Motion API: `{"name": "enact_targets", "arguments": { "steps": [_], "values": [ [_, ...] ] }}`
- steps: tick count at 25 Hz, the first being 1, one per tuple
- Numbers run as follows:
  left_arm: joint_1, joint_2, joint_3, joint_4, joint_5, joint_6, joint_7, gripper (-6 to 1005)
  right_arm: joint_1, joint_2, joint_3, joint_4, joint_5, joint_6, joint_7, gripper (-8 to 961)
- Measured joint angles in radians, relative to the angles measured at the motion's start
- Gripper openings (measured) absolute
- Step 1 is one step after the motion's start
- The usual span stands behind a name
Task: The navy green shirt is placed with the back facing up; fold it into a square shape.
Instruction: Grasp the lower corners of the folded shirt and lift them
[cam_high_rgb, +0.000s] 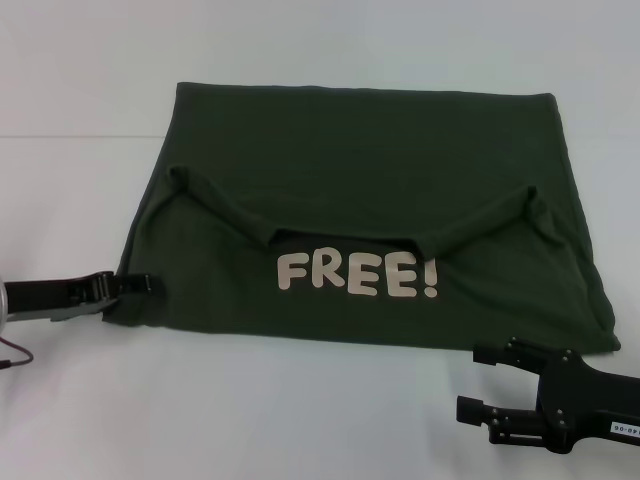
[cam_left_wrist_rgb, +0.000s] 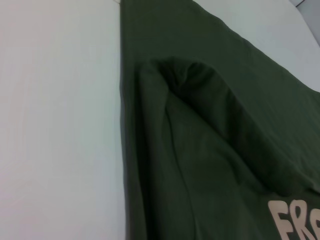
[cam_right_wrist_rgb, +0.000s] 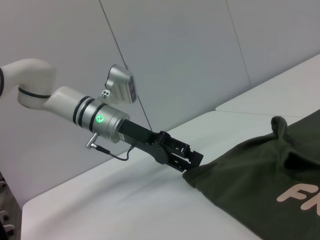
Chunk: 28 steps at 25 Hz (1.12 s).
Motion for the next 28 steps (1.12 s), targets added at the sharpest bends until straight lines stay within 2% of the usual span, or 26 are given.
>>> {"name": "enact_targets", "arguments": {
  "steps": [11,22,27,28],
  "values": [
    [0.001,-0.005,0.024,0.037,0.05,0.0,0.003,708,0.0,-0.001,0.0,0.0,0.0,-0.004,0.005,921],
    [-0.011,-0.008,0.025,0.041,0.075,0.002,0.0,285,0.002,-0.002,0.0,0.0,0.0,-0.006,0.011,918],
    [-0.011,-0.007,0.025,0.04,0.076,0.003,0.0,62,0.002,-0.003,0.001,-0.002,0.003,-0.01,0.044,917],
    [-0.011,-0.006,0.025,0.038,0.076,0.003,0.001,56,0.003,-0.004,0.002,-0.004,0.003,-0.01,0.052,917]
  ]
}}
